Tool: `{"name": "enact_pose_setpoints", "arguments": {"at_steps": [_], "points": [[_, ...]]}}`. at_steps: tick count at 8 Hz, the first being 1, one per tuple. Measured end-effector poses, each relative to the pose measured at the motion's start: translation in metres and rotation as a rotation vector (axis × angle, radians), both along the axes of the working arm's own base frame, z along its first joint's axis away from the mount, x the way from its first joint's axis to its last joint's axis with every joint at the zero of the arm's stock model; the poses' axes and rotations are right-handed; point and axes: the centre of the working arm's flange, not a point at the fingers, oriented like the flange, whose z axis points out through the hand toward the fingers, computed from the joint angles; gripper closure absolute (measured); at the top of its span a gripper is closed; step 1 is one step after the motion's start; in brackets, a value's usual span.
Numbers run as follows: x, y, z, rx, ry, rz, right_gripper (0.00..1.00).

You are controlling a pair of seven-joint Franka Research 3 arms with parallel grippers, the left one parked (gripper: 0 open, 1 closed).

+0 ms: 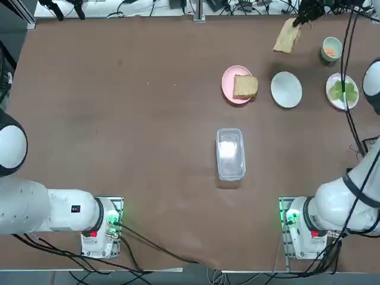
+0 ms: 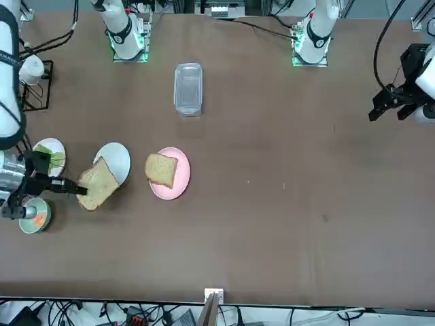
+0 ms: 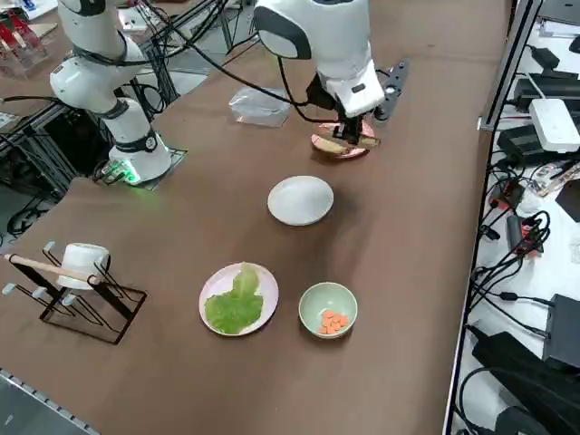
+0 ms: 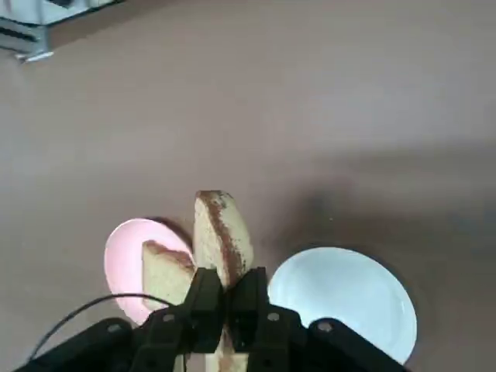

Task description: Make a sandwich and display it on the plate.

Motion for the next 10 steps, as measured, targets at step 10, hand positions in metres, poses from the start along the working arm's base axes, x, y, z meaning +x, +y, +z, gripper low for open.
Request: {"name": "enact_pose_setpoints", "arguments": {"at_steps": [10], "points": [[-0.12, -0.078, -0.088, 0.053, -0.053, -0.484, 0.92]]}}
